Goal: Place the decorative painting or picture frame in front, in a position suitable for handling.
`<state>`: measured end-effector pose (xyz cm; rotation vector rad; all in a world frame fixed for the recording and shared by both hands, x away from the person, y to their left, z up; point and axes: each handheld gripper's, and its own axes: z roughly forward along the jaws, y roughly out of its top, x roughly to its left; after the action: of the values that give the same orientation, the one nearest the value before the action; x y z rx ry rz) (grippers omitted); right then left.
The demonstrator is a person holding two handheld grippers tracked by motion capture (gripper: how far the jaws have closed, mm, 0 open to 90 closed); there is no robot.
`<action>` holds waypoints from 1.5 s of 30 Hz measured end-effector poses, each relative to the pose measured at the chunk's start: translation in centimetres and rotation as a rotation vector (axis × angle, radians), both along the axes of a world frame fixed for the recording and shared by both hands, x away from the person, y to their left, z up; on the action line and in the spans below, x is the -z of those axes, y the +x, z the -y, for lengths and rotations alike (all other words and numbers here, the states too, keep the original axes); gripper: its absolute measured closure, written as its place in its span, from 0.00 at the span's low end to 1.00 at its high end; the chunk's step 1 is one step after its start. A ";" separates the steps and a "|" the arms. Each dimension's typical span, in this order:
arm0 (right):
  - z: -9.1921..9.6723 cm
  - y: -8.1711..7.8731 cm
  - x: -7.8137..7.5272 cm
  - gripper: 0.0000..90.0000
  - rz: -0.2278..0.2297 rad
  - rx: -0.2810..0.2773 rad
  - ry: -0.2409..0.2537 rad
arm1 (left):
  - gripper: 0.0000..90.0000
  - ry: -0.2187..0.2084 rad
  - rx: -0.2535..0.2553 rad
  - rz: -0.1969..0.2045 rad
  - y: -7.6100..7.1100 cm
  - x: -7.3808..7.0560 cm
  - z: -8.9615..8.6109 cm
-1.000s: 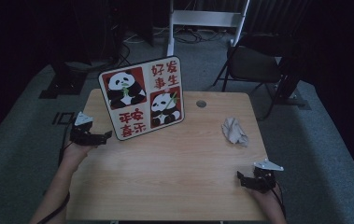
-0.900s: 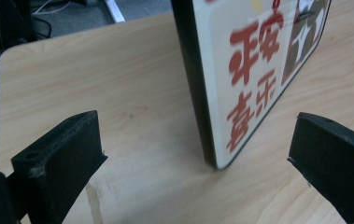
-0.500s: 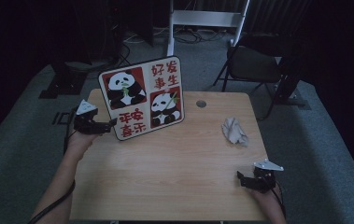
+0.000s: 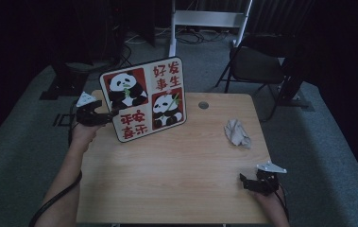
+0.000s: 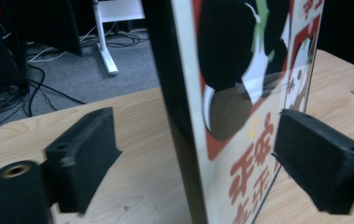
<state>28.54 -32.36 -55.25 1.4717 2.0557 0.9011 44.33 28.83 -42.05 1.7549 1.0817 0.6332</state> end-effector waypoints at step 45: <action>-0.1 -0.1 0.0 0.15 0.001 -0.012 0.001 | 0.81 -0.221 0.157 0.016 -1.4 0.0 0.6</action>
<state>28.48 -32.25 -55.25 1.4606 2.0662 0.9081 42.95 28.22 -42.06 1.6209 0.9540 0.4140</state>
